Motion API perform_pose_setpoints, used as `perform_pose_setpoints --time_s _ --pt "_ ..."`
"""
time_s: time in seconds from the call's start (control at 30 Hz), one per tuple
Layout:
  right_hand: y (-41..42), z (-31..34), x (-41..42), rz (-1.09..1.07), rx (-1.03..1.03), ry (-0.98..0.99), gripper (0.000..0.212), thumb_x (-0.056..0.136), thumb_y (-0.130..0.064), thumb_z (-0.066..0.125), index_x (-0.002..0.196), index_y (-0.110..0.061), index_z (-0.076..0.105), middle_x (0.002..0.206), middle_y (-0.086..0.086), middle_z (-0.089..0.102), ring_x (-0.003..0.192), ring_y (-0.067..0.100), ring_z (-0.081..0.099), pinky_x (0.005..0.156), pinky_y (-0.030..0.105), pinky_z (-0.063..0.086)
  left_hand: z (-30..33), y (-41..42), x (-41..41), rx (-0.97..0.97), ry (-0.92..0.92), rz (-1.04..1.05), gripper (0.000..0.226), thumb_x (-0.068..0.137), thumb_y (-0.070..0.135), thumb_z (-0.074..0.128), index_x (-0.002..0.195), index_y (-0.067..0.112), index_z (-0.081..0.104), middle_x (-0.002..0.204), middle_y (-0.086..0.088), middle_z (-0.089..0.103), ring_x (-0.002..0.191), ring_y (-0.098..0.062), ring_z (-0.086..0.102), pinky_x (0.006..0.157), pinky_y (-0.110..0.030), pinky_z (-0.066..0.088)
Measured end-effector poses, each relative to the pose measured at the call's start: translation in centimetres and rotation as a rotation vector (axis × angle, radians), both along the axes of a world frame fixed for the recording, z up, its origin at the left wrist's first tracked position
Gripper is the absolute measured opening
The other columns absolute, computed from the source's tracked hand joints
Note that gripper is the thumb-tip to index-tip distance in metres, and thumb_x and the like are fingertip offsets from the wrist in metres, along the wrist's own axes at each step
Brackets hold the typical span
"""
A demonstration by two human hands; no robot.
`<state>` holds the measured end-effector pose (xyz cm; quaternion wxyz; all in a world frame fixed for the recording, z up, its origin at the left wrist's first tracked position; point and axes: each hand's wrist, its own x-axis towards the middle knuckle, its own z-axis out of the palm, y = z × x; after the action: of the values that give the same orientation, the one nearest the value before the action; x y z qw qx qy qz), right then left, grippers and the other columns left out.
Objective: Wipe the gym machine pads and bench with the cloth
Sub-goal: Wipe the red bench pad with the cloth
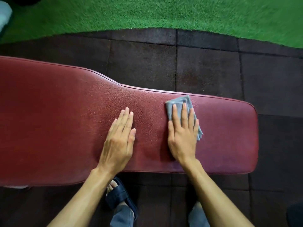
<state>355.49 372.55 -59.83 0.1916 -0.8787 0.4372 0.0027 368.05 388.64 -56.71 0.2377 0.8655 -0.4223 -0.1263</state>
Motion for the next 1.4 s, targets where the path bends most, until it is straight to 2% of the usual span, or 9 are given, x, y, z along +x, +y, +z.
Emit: perform_pose_setpoints --time_s 0.2,0.33,0.47,0.6,0.83,1.0,1.13,1.27,1.4 --pt "6.6 1.8 6.7 0.081 0.303 -0.254 0.057 0.101 -0.038 0.022 0.155 -0.031 0.007 0.164 -0.003 -0.009 0.150 0.016 -0.017 0.121 0.043 -0.012 -0.2 1.7 1.3 -0.044 0.029 0.090 0.054 0.102 0.029 0.027 0.151 0.004 0.028 0.160 -0.008 0.024 0.150 -0.015 0.018 0.122 -0.038 0.021" --pt "6.9 3.5 2.5 -0.032 0.536 -0.661 0.052 0.103 -0.021 0.038 0.153 -0.022 0.024 0.164 -0.003 0.007 0.151 0.009 0.001 0.124 0.033 0.006 0.0 1.5 0.1 -0.059 0.041 0.110 0.055 0.102 0.030 0.027 0.151 0.006 0.027 0.161 -0.007 0.022 0.151 -0.014 0.015 0.123 -0.040 0.019" --pt "0.5 0.3 -1.4 -0.038 0.124 -0.284 0.055 0.101 -0.040 0.033 0.153 -0.025 0.024 0.164 0.006 0.007 0.152 0.021 0.000 0.121 0.052 0.012 -0.4 -1.9 -2.5 0.014 -0.058 0.080 0.056 0.102 0.032 0.028 0.153 0.010 0.024 0.163 -0.009 0.015 0.152 -0.018 0.010 0.124 -0.040 0.011" --pt "-1.1 -1.2 -2.5 0.077 -0.073 -0.016 0.061 0.099 -0.050 0.024 0.155 -0.027 0.014 0.165 0.006 0.002 0.152 0.021 -0.002 0.122 0.051 0.006 -2.1 -6.5 -3.6 0.225 -0.253 0.120 0.060 0.102 0.036 0.027 0.154 0.008 0.018 0.163 -0.017 0.009 0.152 -0.028 0.006 0.123 -0.048 0.010" --pt "-0.9 -1.3 -2.4 0.063 -0.120 0.026 0.061 0.098 -0.050 0.023 0.155 -0.029 0.011 0.165 0.003 0.001 0.152 0.019 -0.003 0.122 0.051 0.006 -3.2 -9.6 -1.2 0.254 -0.369 -0.178 0.060 0.102 0.039 0.028 0.154 0.011 0.019 0.163 -0.012 0.013 0.151 -0.025 0.010 0.123 -0.046 0.011" --pt "-0.9 -1.2 -2.2 0.065 -0.106 0.034 0.061 0.099 -0.049 0.024 0.155 -0.029 0.010 0.165 0.003 -0.001 0.152 0.019 -0.005 0.122 0.051 0.003 -1.4 -4.0 7.0 0.377 -0.329 0.044 0.060 0.102 0.040 0.018 0.156 0.015 0.009 0.165 -0.009 0.001 0.152 -0.025 -0.002 0.123 -0.046 0.001" --pt "-1.0 -1.2 -2.1 0.068 -0.115 0.047 0.061 0.099 -0.048 0.024 0.155 -0.027 0.010 0.165 0.006 -0.002 0.152 0.022 -0.006 0.121 0.052 0.000 -1.2 1.5 -1.1 0.401 -0.348 0.024 0.062 0.101 0.037 0.028 0.155 0.009 0.015 0.163 -0.015 0.009 0.151 -0.031 0.007 0.122 -0.049 0.009" --pt "-0.8 -1.1 -1.9 0.053 -0.085 0.045 0.061 0.099 -0.047 0.023 0.155 -0.026 0.012 0.165 0.006 -0.002 0.152 0.023 -0.007 0.121 0.054 0.000 -2.2 -3.4 -4.2 0.320 -0.319 -0.062 0.063 0.101 0.040 0.026 0.155 0.010 0.013 0.164 -0.012 0.008 0.151 -0.029 0.007 0.122 -0.046 0.009" --pt "-0.2 -0.9 -1.0 0.012 -0.079 0.039 0.061 0.098 -0.047 0.023 0.155 -0.029 0.012 0.165 0.005 -0.004 0.151 0.024 -0.010 0.120 0.059 0.002 -2.5 -6.8 4.9 0.270 -0.337 -0.076 0.059 0.100 0.037 0.032 0.154 0.014 0.023 0.163 -0.010 0.018 0.151 -0.025 0.016 0.122 -0.045 0.010"
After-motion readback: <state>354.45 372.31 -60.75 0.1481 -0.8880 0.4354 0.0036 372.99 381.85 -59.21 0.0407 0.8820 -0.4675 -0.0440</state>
